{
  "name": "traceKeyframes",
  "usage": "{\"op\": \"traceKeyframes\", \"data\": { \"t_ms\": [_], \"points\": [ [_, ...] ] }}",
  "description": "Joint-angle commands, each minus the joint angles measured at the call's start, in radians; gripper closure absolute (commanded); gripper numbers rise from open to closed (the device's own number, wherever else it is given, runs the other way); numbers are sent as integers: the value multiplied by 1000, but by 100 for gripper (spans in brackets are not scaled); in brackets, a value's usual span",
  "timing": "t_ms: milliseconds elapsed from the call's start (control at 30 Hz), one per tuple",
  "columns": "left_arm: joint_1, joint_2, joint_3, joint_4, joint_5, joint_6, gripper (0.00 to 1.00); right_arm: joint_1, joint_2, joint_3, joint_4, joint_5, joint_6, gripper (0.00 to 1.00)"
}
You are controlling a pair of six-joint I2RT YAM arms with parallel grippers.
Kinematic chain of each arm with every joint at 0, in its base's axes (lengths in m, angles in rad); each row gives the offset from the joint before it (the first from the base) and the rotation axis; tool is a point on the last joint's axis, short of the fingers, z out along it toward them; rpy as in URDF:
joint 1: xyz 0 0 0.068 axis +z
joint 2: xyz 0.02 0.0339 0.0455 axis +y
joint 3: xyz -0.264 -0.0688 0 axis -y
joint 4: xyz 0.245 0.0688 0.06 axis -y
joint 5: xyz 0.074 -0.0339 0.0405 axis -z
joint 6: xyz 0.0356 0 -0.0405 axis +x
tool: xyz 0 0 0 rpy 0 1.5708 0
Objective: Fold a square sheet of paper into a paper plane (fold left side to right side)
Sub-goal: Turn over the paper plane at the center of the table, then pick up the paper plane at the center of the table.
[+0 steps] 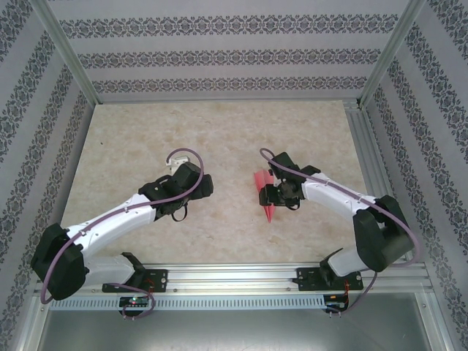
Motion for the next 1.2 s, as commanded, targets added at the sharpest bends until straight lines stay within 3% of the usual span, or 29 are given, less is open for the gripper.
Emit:
{"op": "traceKeyframes", "data": {
  "t_ms": [0, 300, 733, 1167],
  "points": [
    [12, -20, -5, 19, -16, 7, 0, 14, 29, 7, 16, -2, -3, 44],
    [12, -15, -4, 17, -8, 19, 0, 33, 91, 44, 12, 19, -10, 45],
    [12, -13, -5, 22, 0, 21, 0, 36, 121, 64, -5, 65, -17, 66],
    [11, -12, -4, 20, 3, 30, 0, 43, 181, 84, 19, 73, -19, 74]
  ]
}}
